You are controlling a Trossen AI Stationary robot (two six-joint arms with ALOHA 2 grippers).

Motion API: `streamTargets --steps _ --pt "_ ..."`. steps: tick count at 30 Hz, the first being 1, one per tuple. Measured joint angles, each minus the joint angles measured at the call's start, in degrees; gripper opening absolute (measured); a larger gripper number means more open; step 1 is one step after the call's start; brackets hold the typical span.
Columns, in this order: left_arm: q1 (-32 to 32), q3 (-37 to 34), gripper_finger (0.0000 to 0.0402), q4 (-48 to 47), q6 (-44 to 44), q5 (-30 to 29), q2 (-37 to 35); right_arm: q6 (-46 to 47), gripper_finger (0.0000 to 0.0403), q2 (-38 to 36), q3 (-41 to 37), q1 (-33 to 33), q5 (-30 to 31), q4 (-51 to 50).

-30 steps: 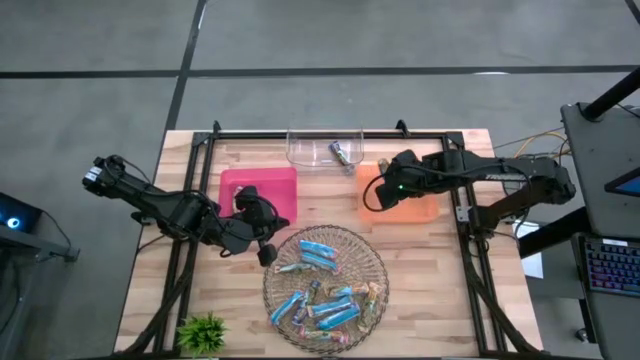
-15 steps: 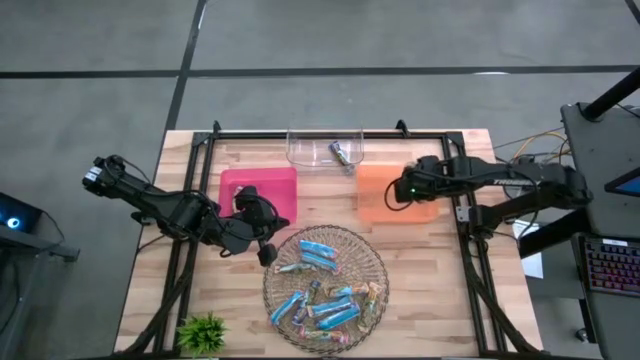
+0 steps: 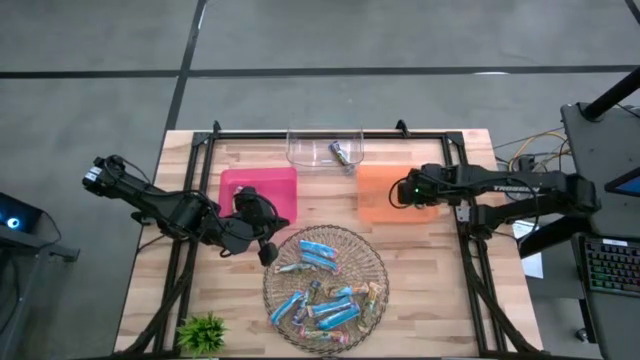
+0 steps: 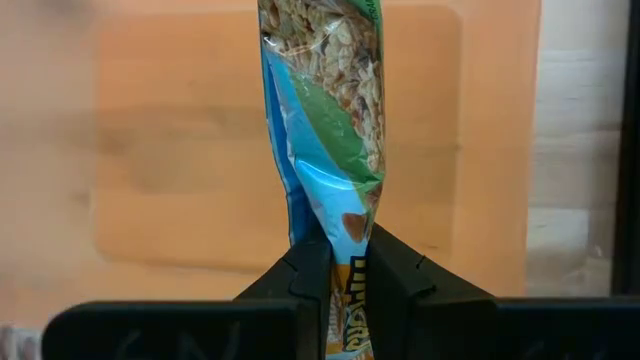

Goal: Pick and place Granola Bars by type
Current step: Put the yellow granola bar into the yellow bin

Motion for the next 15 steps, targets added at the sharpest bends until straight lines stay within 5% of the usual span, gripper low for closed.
streamTargets --steps 15 --pt "0.02 0.0 0.0 0.0 -1.31 -0.15 0.0 -7.81 0.0033 0.68 -1.09 -8.66 -2.55 3.51"
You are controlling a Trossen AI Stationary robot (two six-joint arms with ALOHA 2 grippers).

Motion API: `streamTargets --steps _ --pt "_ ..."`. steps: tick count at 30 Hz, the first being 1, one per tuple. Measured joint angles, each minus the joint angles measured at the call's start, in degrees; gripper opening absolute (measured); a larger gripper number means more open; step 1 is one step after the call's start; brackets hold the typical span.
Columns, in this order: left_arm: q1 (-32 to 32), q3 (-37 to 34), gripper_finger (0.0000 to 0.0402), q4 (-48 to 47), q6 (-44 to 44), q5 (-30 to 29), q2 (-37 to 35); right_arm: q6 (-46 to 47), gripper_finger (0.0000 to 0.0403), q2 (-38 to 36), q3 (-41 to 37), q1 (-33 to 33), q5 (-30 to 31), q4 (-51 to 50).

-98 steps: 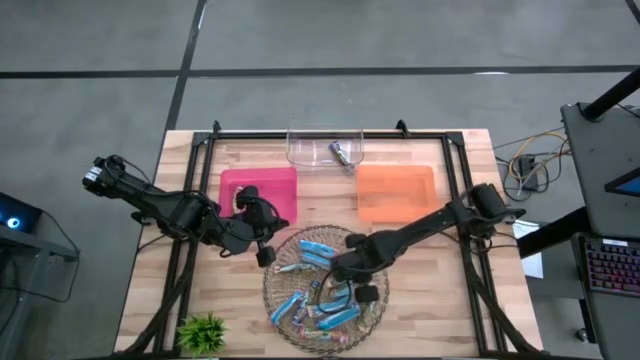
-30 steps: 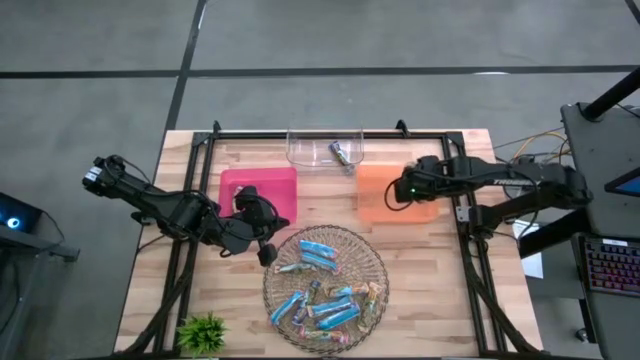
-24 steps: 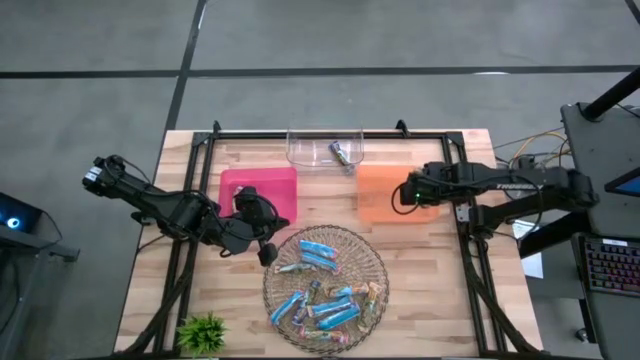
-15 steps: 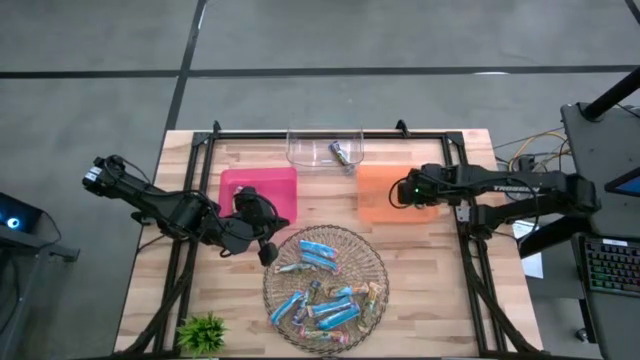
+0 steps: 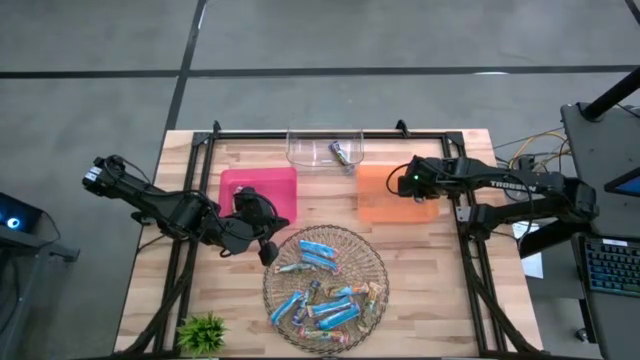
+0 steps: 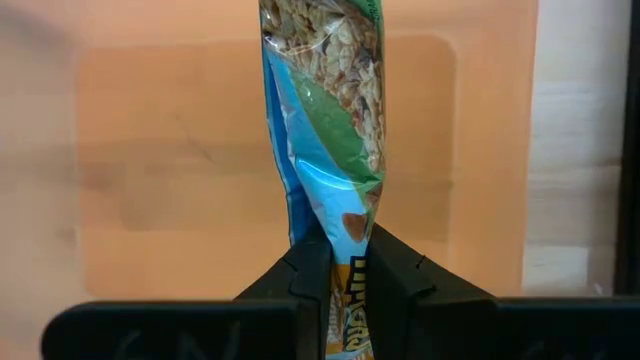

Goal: Pick and place Granola Bars by type
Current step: Put the yellow granola bar into the yellow bin

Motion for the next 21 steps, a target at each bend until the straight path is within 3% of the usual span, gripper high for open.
streamTargets --steps 13,21 --pt "0.0 0.0 0.0 0.0 0.0 -0.04 0.0 -0.53 0.0038 0.0 -0.05 -0.01 -0.1 0.09" --pt "0.02 0.0 0.0 0.01 0.02 -0.07 0.0 -0.55 0.0088 0.02 -1.15 -0.06 -0.95 1.07"
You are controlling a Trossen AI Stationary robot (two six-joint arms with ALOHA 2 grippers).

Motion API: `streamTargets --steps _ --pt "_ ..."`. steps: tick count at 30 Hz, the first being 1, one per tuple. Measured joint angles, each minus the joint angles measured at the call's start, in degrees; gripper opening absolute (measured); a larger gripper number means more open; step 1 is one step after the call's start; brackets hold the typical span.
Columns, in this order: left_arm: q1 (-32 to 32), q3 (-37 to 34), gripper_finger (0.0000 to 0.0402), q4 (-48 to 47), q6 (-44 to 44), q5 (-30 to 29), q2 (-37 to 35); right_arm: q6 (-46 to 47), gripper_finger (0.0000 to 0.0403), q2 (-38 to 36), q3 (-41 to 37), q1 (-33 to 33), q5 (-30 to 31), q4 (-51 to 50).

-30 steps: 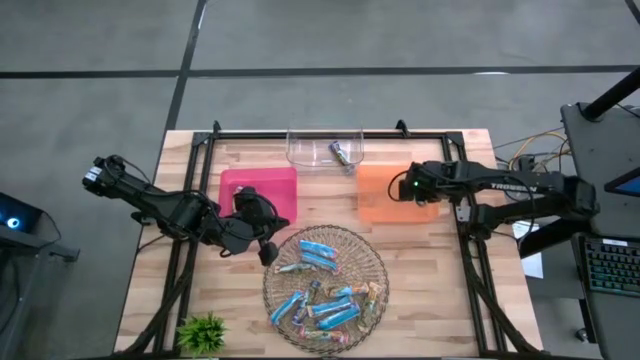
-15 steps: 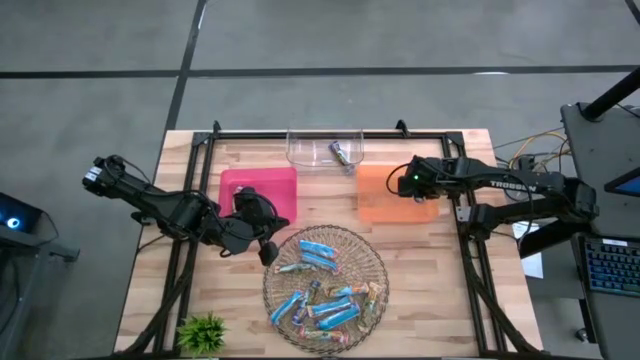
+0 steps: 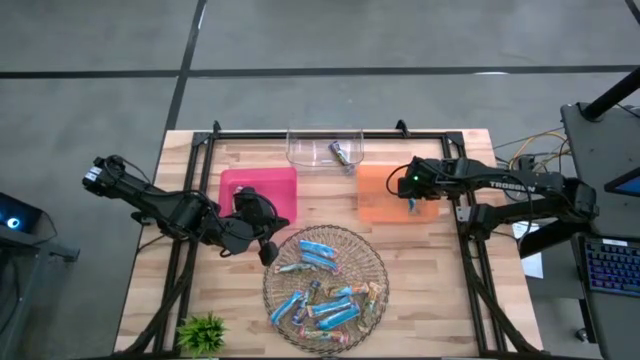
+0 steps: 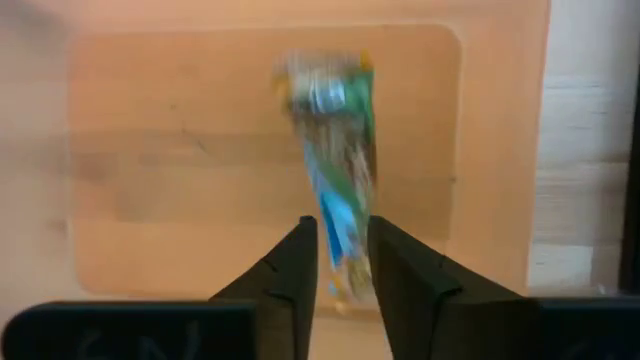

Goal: Pick and place Granola Bars by type
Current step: Put the yellow granola bar into the yellow bin

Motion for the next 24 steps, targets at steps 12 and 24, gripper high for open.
streamTargets --steps 12,24 --pt "0.0 0.0 0.0 -0.01 -0.13 0.0 0.0 -5.89 0.009 0.0 -0.12 0.02 -1.5 6.96" --pt "0.02 0.0 0.0 -0.02 0.31 -1.37 0.0 -16.89 0.0009 -0.02 1.42 1.17 -7.29 15.58"
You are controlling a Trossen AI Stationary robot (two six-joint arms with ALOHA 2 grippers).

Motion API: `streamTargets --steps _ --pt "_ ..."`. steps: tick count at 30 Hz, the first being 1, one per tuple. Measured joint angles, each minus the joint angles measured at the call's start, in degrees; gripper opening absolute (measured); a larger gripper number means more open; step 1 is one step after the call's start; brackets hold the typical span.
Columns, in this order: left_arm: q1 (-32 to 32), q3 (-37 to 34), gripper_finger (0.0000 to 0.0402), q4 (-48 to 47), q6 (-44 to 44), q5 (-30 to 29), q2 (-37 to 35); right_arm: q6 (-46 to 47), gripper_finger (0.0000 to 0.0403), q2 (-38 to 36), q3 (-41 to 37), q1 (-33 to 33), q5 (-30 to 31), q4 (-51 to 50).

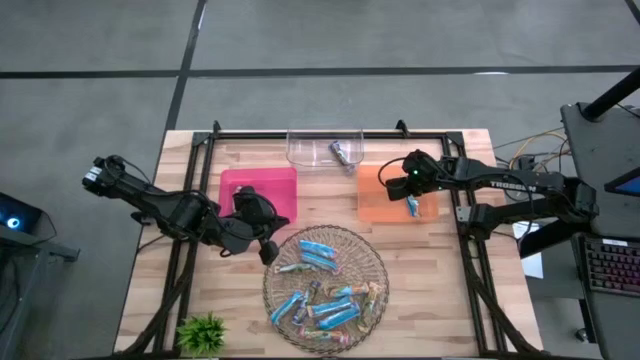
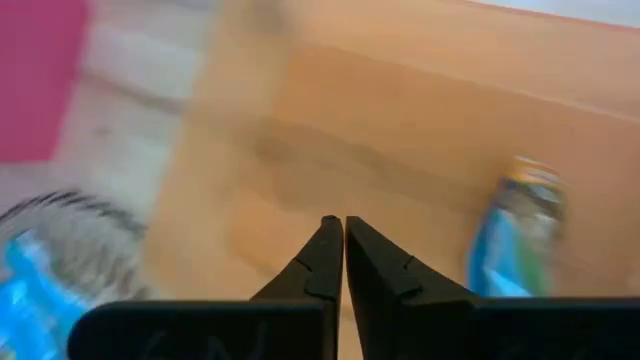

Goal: Pick and place Granola Bars by type
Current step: Put the yellow granola bar into the yellow bin

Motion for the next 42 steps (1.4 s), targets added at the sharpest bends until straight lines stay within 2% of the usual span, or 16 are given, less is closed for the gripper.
streamTargets --steps 7,14,23,30,33,42 --pt "0.02 0.0 0.0 0.01 -0.13 -1.28 0.0 -5.3 0.0009 -0.68 2.07 5.2 -6.38 6.26" --pt "0.0 0.0 0.0 0.01 -0.41 -1.45 0.0 -12.62 0.0008 -0.72 8.32 15.16 -6.92 6.6" --pt "0.0 0.0 0.0 0.01 -0.51 -1.47 0.0 -17.46 0.0008 -0.76 15.11 27.35 -6.86 6.6" --pt "0.0 0.0 0.0 0.03 -0.52 -1.45 0.0 -17.66 0.0008 -0.76 16.95 35.19 -5.82 7.08" --pt "-0.02 0.0 0.0 0.03 -0.43 -1.45 0.0 -17.58 0.0008 -0.76 17.0 37.72 -2.77 7.09" --pt "-0.02 0.0 0.0006 1.4 0.95 -0.09 0.02 -15.13 0.0008 0.45 16.5 40.46 1.32 6.84"
